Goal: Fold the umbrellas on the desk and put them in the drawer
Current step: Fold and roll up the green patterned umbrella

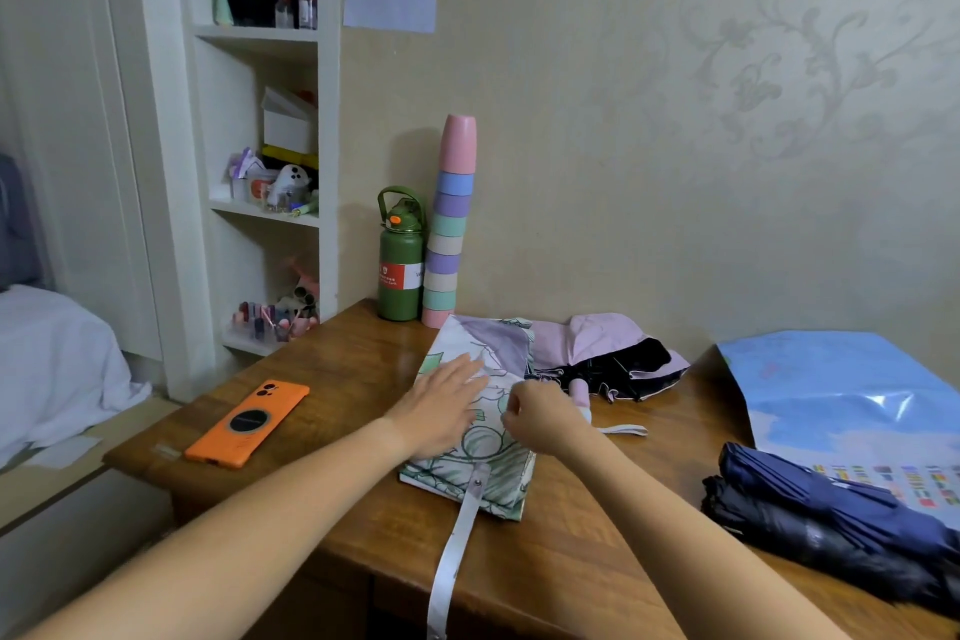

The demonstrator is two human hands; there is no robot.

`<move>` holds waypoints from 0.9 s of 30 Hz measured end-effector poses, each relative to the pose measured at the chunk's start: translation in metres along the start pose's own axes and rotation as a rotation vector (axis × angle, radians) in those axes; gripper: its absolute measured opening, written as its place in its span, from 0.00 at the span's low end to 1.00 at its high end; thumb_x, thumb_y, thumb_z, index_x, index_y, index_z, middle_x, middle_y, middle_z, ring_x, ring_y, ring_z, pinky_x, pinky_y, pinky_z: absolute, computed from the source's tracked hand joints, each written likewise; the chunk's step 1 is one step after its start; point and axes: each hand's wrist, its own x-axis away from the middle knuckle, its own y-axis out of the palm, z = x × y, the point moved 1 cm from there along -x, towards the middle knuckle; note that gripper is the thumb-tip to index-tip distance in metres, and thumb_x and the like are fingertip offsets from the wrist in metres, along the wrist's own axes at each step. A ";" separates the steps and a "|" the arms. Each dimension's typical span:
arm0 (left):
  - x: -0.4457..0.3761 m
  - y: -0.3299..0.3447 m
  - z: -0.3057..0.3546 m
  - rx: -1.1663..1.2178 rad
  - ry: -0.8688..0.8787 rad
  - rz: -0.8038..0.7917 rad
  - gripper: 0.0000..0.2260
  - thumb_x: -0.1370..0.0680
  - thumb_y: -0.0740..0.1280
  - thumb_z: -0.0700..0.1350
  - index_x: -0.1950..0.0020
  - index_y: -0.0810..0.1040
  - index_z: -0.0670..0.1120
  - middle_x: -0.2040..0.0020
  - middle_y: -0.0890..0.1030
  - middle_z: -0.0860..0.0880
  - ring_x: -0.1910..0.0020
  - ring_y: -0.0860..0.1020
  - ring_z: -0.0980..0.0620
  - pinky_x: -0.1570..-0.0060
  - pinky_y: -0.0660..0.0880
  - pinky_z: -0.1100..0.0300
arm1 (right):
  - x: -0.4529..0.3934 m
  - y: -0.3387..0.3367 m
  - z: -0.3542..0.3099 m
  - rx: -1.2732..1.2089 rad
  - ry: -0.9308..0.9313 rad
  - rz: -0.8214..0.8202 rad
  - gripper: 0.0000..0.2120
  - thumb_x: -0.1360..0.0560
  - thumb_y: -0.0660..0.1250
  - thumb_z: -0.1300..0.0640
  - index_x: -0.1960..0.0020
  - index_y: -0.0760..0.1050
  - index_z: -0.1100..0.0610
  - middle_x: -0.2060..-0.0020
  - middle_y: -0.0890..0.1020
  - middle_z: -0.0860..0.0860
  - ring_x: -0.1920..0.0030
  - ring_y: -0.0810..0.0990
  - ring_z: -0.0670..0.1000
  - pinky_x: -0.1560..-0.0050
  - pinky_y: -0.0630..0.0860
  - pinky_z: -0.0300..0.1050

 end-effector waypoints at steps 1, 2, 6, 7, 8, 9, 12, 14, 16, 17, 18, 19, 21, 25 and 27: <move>-0.001 0.009 -0.001 -0.025 0.040 -0.045 0.27 0.14 0.52 0.54 0.15 0.50 0.51 0.16 0.42 0.52 0.17 0.39 0.50 0.19 0.43 0.49 | -0.002 0.007 -0.002 -0.035 -0.042 0.007 0.10 0.21 0.60 0.56 0.48 0.79 0.57 0.50 0.83 0.54 0.47 0.79 0.56 0.57 0.69 0.42; 0.000 0.019 -0.003 -0.059 0.067 -0.076 0.28 0.14 0.47 0.58 0.15 0.45 0.53 0.16 0.38 0.52 0.18 0.35 0.51 0.19 0.40 0.49 | -0.003 0.016 -0.003 -0.056 -0.076 -0.019 0.10 0.21 0.60 0.56 0.47 0.79 0.57 0.49 0.83 0.55 0.46 0.80 0.57 0.55 0.75 0.46; 0.012 0.050 -0.013 -0.058 0.071 -0.175 0.28 0.16 0.40 0.66 0.18 0.35 0.61 0.19 0.30 0.54 0.21 0.27 0.52 0.22 0.30 0.50 | -0.006 0.044 0.010 0.008 -0.100 -0.194 0.09 0.24 0.64 0.56 0.49 0.80 0.57 0.47 0.82 0.55 0.45 0.80 0.58 0.46 0.80 0.51; 0.015 0.055 -0.014 -0.034 0.063 -0.184 0.30 0.19 0.38 0.67 0.18 0.35 0.62 0.19 0.29 0.55 0.21 0.26 0.52 0.23 0.28 0.50 | -0.008 0.047 0.014 0.002 -0.105 -0.207 0.07 0.24 0.64 0.56 0.49 0.80 0.55 0.47 0.82 0.55 0.45 0.80 0.57 0.47 0.79 0.51; 0.017 0.058 -0.015 -0.012 0.058 -0.185 0.32 0.22 0.36 0.68 0.19 0.35 0.63 0.20 0.28 0.56 0.22 0.26 0.53 0.24 0.28 0.50 | -0.011 0.049 0.018 -0.009 -0.112 -0.211 0.06 0.24 0.65 0.56 0.51 0.79 0.54 0.47 0.83 0.55 0.46 0.80 0.57 0.47 0.79 0.50; 0.017 0.060 -0.016 0.004 0.058 -0.185 0.32 0.23 0.35 0.69 0.19 0.35 0.64 0.20 0.27 0.57 0.22 0.25 0.55 0.24 0.28 0.50 | -0.015 0.048 0.020 -0.011 -0.119 -0.216 0.04 0.25 0.65 0.56 0.53 0.79 0.53 0.48 0.83 0.54 0.47 0.80 0.56 0.47 0.79 0.50; 0.016 0.062 -0.017 0.043 0.066 -0.198 0.28 0.16 0.41 0.66 0.19 0.33 0.64 0.21 0.26 0.58 0.24 0.23 0.56 0.25 0.28 0.49 | -0.027 0.043 0.024 -0.073 -0.117 -0.136 0.07 0.25 0.64 0.55 0.58 0.79 0.56 0.55 0.84 0.54 0.54 0.79 0.54 0.53 0.75 0.47; 0.016 0.062 -0.018 0.052 0.071 -0.199 0.28 0.15 0.45 0.64 0.19 0.33 0.65 0.21 0.25 0.58 0.24 0.23 0.56 0.24 0.28 0.48 | -0.037 0.039 0.026 -0.159 -0.071 0.050 0.09 0.24 0.62 0.56 0.59 0.78 0.59 0.61 0.83 0.54 0.57 0.78 0.54 0.59 0.71 0.45; 0.015 0.062 -0.019 0.054 0.073 -0.206 0.29 0.15 0.46 0.64 0.20 0.32 0.65 0.21 0.26 0.58 0.24 0.23 0.56 0.23 0.28 0.47 | -0.050 0.035 0.028 -0.271 -0.006 0.252 0.08 0.24 0.62 0.58 0.57 0.78 0.59 0.59 0.82 0.53 0.56 0.79 0.55 0.58 0.72 0.46; 0.015 0.063 -0.019 0.052 0.074 -0.213 0.29 0.15 0.46 0.64 0.20 0.32 0.65 0.21 0.26 0.57 0.24 0.23 0.55 0.23 0.28 0.47 | -0.058 0.035 0.030 -0.325 0.033 0.304 0.07 0.24 0.62 0.58 0.52 0.78 0.58 0.54 0.81 0.54 0.52 0.80 0.56 0.55 0.74 0.47; 0.014 0.063 -0.019 0.051 0.074 -0.219 0.29 0.15 0.45 0.64 0.20 0.32 0.65 0.21 0.26 0.57 0.24 0.23 0.55 0.23 0.28 0.47 | -0.065 0.034 0.031 -0.358 0.084 0.298 0.09 0.24 0.63 0.58 0.46 0.78 0.59 0.48 0.80 0.55 0.48 0.79 0.57 0.50 0.74 0.50; 0.014 0.062 -0.019 0.052 0.074 -0.223 0.28 0.15 0.45 0.64 0.20 0.32 0.65 0.21 0.26 0.57 0.24 0.23 0.55 0.23 0.29 0.46 | -0.072 0.034 0.032 -0.377 0.134 0.238 0.15 0.24 0.64 0.57 0.39 0.75 0.59 0.44 0.79 0.56 0.44 0.78 0.59 0.46 0.75 0.50; 0.014 0.062 -0.018 0.058 0.071 -0.227 0.29 0.15 0.45 0.65 0.19 0.34 0.64 0.20 0.26 0.57 0.24 0.23 0.55 0.23 0.29 0.46 | -0.081 0.035 0.033 -0.490 0.213 0.043 0.24 0.25 0.66 0.54 0.31 0.69 0.59 0.41 0.78 0.57 0.42 0.78 0.59 0.44 0.76 0.51; 0.014 0.064 -0.020 0.070 0.060 -0.226 0.29 0.16 0.45 0.65 0.18 0.36 0.64 0.20 0.27 0.57 0.24 0.23 0.55 0.22 0.30 0.45 | -0.093 0.030 0.027 -0.738 0.202 -0.066 0.23 0.22 0.70 0.54 0.30 0.69 0.58 0.46 0.76 0.53 0.45 0.76 0.54 0.47 0.70 0.45; 0.014 0.065 -0.021 0.076 0.060 -0.215 0.29 0.16 0.45 0.66 0.18 0.36 0.64 0.20 0.27 0.57 0.23 0.24 0.55 0.22 0.31 0.45 | -0.100 0.030 0.026 -0.801 0.239 -0.009 0.15 0.22 0.70 0.53 0.38 0.73 0.56 0.52 0.78 0.53 0.48 0.77 0.55 0.51 0.70 0.45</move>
